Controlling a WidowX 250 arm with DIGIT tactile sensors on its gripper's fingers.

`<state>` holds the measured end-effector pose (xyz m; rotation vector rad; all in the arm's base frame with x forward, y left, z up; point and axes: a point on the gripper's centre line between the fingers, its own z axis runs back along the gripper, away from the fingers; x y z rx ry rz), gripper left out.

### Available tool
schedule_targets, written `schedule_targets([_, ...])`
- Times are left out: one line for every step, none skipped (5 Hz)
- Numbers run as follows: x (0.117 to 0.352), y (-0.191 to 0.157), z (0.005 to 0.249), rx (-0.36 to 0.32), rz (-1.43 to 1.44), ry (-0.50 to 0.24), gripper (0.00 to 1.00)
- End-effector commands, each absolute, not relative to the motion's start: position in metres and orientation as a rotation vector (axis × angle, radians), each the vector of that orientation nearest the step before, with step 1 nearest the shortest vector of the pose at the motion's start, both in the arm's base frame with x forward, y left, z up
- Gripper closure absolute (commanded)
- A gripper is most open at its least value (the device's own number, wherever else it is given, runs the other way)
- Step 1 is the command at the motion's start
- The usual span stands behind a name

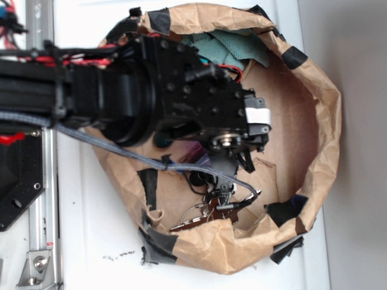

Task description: Grab the wood chip.

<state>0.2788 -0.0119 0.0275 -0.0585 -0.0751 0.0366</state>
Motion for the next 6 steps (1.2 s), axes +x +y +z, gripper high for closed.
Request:
schedule_targets([0.29,-0.021,0.032,-0.06,0.167,0.04,0.0])
schedule_targets([0.28,-0.027,0.035,-0.005,0.172,-0.002,0.0])
schedule_targets([0.269,-0.023,0.044,0.007,0.194,-0.039,0.0])
schedule_targets([0.258,-0.014,0.048,0.062,0.248,-0.046,0.0])
schedule_targets([0.24,0.0,0.049,0.089,0.268,-0.065,0.0])
schedule_targets([0.215,0.001,0.071,0.073,0.254,-0.13,0.0])
